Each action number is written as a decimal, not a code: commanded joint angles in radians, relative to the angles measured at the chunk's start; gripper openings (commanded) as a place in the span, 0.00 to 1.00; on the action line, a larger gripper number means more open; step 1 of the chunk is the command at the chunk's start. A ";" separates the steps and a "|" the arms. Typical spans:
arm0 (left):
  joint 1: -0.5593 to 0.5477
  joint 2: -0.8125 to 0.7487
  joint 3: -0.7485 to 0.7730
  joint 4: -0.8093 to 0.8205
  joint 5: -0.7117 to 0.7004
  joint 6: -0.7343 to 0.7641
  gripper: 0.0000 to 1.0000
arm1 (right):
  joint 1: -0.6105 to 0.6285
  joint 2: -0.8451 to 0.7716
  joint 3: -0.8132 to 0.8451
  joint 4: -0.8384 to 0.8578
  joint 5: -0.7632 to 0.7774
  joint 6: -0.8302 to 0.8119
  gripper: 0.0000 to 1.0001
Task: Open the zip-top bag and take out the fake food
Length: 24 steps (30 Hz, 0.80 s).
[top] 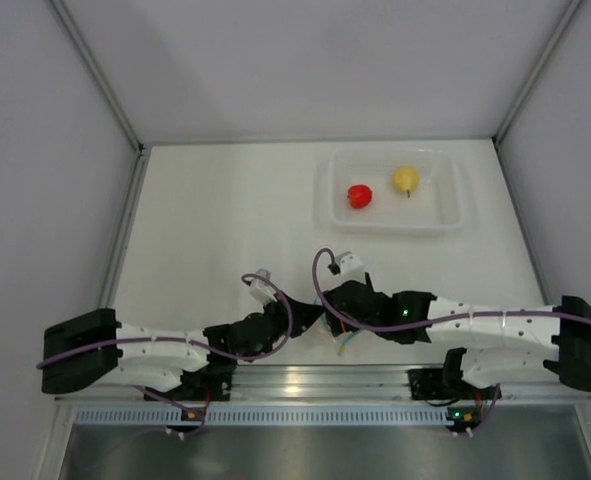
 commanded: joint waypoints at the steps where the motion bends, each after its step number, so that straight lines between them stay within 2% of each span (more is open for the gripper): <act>1: -0.001 -0.012 0.048 -0.054 -0.022 0.049 0.00 | 0.022 -0.044 0.069 -0.033 0.053 -0.018 0.25; 7: -0.001 -0.058 0.030 -0.143 -0.102 0.009 0.00 | 0.023 -0.069 0.098 -0.122 0.075 -0.017 0.25; 15: -0.003 -0.142 0.016 -0.200 -0.142 0.044 0.00 | 0.023 -0.066 0.095 -0.194 0.162 0.012 0.27; 24: -0.003 -0.115 0.012 -0.198 -0.116 0.014 0.00 | 0.020 -0.015 0.046 -0.009 0.015 -0.026 0.33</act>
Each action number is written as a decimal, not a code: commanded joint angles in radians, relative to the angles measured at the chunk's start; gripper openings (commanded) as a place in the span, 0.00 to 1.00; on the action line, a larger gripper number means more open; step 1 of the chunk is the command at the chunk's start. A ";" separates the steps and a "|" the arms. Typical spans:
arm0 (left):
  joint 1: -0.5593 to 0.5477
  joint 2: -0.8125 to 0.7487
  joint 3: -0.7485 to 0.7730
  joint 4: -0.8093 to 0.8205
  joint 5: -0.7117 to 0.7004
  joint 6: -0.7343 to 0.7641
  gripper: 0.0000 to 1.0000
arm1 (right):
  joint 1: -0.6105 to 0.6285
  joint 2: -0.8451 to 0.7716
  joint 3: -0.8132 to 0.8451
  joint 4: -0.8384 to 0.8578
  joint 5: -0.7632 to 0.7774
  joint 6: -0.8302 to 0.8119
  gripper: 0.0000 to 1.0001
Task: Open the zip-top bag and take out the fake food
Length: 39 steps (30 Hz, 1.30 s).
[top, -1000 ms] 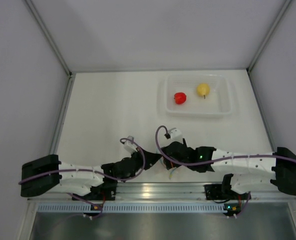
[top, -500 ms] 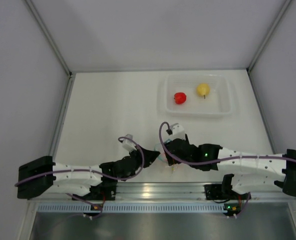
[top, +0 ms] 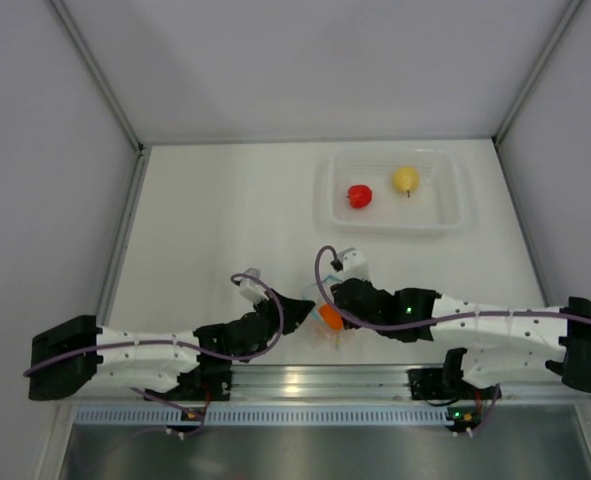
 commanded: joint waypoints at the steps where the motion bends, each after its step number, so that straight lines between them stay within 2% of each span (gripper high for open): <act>1: -0.003 0.005 -0.008 -0.001 -0.006 -0.007 0.00 | 0.019 0.032 -0.021 0.119 -0.062 -0.018 0.37; 6: -0.003 -0.018 -0.017 -0.001 -0.008 -0.006 0.00 | 0.019 0.077 -0.008 0.136 -0.096 -0.034 0.45; 11: -0.003 -0.037 -0.034 -0.001 -0.009 -0.009 0.00 | 0.019 0.103 -0.014 0.151 -0.134 -0.046 0.58; 15: -0.003 -0.037 -0.038 -0.001 -0.009 -0.013 0.00 | 0.017 0.112 -0.031 0.170 -0.176 -0.052 0.60; 19: -0.003 -0.032 -0.035 -0.001 -0.008 -0.010 0.00 | 0.017 0.176 -0.016 0.165 -0.192 -0.072 0.65; 25: -0.004 -0.040 -0.038 -0.001 -0.006 -0.009 0.00 | 0.011 0.241 -0.011 0.190 -0.183 -0.083 0.66; 27: -0.003 -0.041 -0.041 -0.001 -0.003 -0.010 0.00 | 0.008 0.245 -0.016 0.199 -0.160 -0.087 0.67; 28: -0.003 -0.040 -0.040 -0.001 -0.002 -0.010 0.00 | 0.005 0.247 -0.015 0.200 -0.148 -0.088 0.71; 39: -0.003 -0.032 -0.043 -0.001 0.008 -0.020 0.00 | -0.012 0.203 -0.036 0.326 -0.113 -0.100 0.77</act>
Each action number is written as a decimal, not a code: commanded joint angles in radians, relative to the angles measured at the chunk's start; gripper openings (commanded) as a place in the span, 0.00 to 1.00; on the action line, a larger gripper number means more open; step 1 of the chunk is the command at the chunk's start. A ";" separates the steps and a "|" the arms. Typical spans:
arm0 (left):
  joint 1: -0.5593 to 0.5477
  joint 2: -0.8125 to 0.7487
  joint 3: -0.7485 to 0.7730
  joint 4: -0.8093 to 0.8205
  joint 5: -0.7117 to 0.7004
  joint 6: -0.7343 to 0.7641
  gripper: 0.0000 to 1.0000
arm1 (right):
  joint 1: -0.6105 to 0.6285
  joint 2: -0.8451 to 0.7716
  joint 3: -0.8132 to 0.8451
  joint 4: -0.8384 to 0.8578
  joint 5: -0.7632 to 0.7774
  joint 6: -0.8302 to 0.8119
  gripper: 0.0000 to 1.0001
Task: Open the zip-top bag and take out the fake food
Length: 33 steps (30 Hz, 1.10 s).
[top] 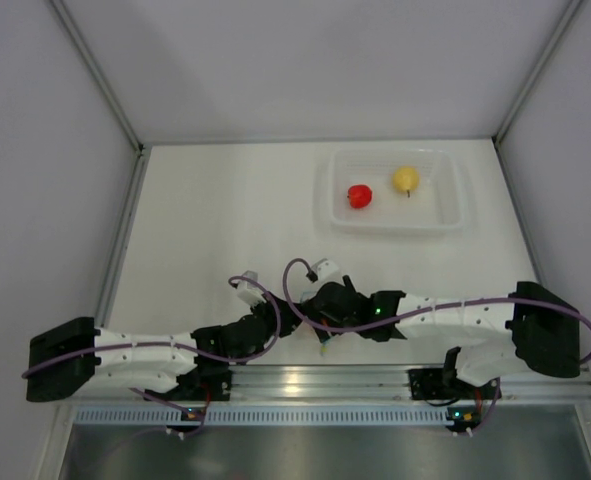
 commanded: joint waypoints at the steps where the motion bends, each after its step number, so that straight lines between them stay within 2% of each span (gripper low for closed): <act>1: -0.003 -0.008 -0.009 0.013 0.005 -0.015 0.00 | -0.008 -0.031 -0.013 0.108 0.027 -0.004 0.77; 14: -0.003 0.002 -0.012 0.013 0.012 -0.027 0.00 | -0.036 0.059 0.016 0.165 -0.010 -0.016 0.77; 20: -0.003 -0.003 -0.017 0.013 0.015 -0.029 0.00 | -0.039 0.050 0.003 0.191 0.010 -0.039 0.65; 21: -0.003 -0.001 -0.017 0.013 0.015 -0.030 0.00 | -0.039 0.044 0.003 0.194 0.013 -0.043 0.58; 23: -0.003 0.002 -0.020 0.013 0.014 -0.035 0.00 | -0.039 0.038 0.004 0.195 0.030 -0.057 0.54; 24: -0.003 0.003 -0.020 0.013 0.015 -0.035 0.00 | -0.039 0.038 0.007 0.188 0.034 -0.062 0.46; 27: -0.003 -0.006 -0.027 0.013 0.009 -0.038 0.00 | -0.039 0.026 0.016 0.155 0.060 -0.074 0.42; 33: -0.001 -0.037 -0.050 0.013 -0.014 -0.053 0.00 | -0.040 -0.051 -0.002 0.074 0.106 -0.077 0.39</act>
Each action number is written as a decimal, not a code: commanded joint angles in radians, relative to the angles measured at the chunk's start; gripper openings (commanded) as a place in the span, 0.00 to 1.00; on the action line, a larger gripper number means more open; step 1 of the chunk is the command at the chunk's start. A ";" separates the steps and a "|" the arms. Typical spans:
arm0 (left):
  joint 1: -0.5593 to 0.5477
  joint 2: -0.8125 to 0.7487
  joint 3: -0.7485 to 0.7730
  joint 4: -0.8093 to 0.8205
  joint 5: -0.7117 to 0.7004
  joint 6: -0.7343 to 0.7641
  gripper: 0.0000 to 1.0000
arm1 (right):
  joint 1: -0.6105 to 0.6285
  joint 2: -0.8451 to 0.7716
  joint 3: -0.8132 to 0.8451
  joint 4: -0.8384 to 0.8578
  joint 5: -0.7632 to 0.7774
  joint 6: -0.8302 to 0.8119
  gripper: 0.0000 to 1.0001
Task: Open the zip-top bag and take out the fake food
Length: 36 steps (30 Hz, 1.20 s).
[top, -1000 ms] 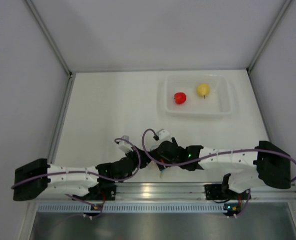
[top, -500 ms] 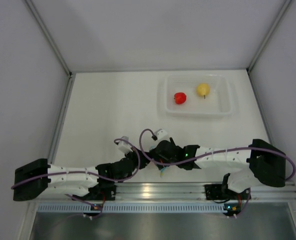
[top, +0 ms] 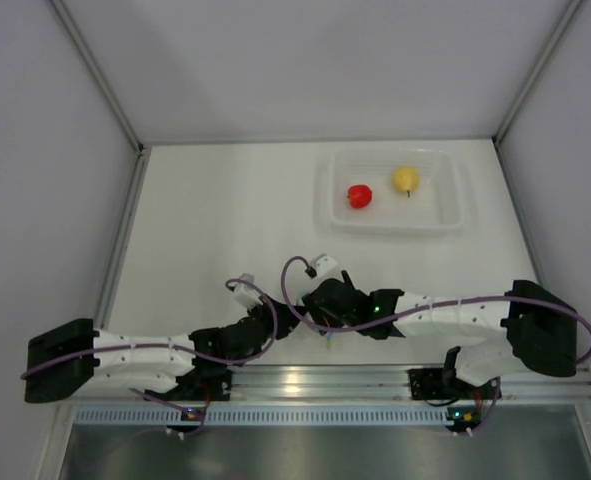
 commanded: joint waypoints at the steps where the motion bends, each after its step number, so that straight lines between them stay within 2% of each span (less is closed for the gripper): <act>1: -0.004 -0.023 -0.022 0.025 -0.012 -0.021 0.00 | -0.014 -0.094 0.002 -0.018 0.058 -0.011 0.39; 9: -0.004 0.006 -0.007 0.025 -0.013 -0.024 0.00 | -0.019 -0.140 -0.021 -0.039 0.055 -0.017 0.36; 20: -0.004 0.001 -0.002 0.015 -0.055 -0.046 0.00 | -0.013 -0.235 -0.061 -0.015 -0.087 -0.046 0.33; 27: -0.002 0.033 0.029 0.011 -0.072 -0.055 0.00 | -0.011 -0.304 -0.035 -0.027 -0.123 -0.057 0.34; 31: -0.002 0.027 0.055 -0.071 -0.098 -0.089 0.00 | -0.013 -0.342 -0.019 -0.044 -0.159 -0.065 0.34; 36: -0.004 0.007 0.052 -0.096 -0.128 -0.110 0.00 | -0.013 -0.397 0.011 -0.070 -0.186 -0.061 0.34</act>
